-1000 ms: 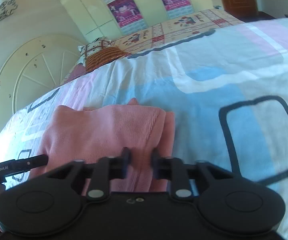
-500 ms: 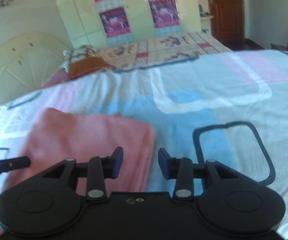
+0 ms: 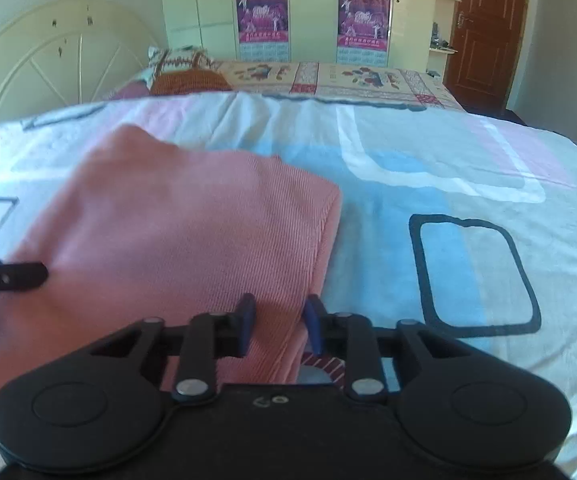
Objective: Fold small clothes
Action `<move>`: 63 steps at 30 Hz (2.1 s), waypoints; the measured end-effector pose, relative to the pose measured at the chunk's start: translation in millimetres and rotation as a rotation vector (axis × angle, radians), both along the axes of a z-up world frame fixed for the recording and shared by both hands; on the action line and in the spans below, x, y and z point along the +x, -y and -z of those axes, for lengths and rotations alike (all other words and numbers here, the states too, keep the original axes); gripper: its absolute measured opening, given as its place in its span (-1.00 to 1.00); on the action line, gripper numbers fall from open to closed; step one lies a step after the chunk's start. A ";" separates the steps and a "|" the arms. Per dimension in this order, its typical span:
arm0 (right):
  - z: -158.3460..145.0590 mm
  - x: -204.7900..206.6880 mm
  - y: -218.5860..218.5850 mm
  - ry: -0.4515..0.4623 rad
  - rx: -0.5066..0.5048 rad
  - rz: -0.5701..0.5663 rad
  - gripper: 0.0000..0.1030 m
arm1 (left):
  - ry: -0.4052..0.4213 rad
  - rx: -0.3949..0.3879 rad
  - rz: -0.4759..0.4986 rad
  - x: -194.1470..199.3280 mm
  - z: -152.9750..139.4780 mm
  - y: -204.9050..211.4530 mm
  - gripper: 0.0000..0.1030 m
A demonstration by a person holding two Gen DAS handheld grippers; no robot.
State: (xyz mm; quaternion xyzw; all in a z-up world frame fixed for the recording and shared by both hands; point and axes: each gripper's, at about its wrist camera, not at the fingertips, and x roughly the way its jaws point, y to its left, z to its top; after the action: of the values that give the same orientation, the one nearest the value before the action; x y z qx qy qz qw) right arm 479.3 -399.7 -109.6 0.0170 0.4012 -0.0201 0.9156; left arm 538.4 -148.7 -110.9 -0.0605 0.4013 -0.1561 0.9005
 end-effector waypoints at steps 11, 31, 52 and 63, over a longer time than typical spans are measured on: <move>-11.8 -40.4 -16.2 0.010 0.077 -0.117 -0.47 | -0.011 0.053 0.007 -44.0 -4.6 8.0 0.37; -8.7 -72.5 -0.8 0.086 0.107 -0.144 0.36 | 0.075 0.035 0.004 -75.2 -17.5 -11.2 0.41; 48.3 22.1 98.1 -0.121 0.806 -0.035 0.22 | -0.231 -0.235 0.019 44.3 25.6 -22.8 0.63; 47.3 5.7 105.9 -0.138 0.781 -0.049 -0.12 | -0.243 -0.224 0.077 54.3 20.8 -15.0 0.33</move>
State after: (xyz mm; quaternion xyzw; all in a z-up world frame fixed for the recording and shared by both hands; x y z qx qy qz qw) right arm 485.0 -505.6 -156.9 0.3530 0.4397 0.1548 0.8112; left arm 592.6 -133.7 -131.7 -0.1634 0.4896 -0.2257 0.8262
